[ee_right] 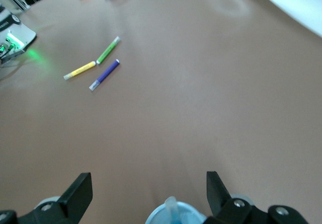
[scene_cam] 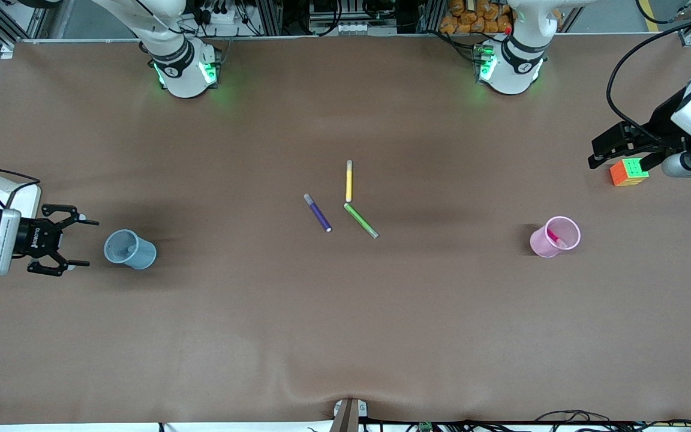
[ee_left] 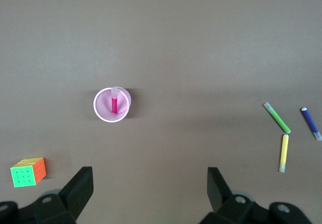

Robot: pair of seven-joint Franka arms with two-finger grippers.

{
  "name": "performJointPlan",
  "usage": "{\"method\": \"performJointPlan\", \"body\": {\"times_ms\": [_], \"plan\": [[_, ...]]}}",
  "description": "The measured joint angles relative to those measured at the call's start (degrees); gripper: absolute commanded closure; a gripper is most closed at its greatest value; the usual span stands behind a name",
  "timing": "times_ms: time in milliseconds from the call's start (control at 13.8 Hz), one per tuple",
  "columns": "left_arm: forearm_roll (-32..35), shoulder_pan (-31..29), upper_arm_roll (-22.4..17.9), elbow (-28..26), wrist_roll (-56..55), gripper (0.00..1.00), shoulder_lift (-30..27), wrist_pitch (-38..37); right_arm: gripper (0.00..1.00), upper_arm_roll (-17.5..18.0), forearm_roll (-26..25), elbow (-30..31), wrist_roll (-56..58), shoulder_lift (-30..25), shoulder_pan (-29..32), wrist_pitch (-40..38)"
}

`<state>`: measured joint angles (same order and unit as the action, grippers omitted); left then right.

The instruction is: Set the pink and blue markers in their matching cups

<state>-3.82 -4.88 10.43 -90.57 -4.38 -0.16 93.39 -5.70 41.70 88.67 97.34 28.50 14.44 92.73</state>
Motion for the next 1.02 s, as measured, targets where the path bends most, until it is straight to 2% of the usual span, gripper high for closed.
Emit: {"method": "performJointPlan", "body": {"times_ms": [508,1016], "plan": [[0.0,-0.21,-0.11,-0.01,0.62,0.0,-0.03,0.0,0.0,0.1,-19.86,-0.72,-27.42,-7.48,-6.86,2.1],[0.01,-0.41,-1.06,-0.13,1.6,0.0,-0.03,0.0,0.0,0.15,-31.76,-0.63,-52.49,-12.01,-8.15,1.97]]}}
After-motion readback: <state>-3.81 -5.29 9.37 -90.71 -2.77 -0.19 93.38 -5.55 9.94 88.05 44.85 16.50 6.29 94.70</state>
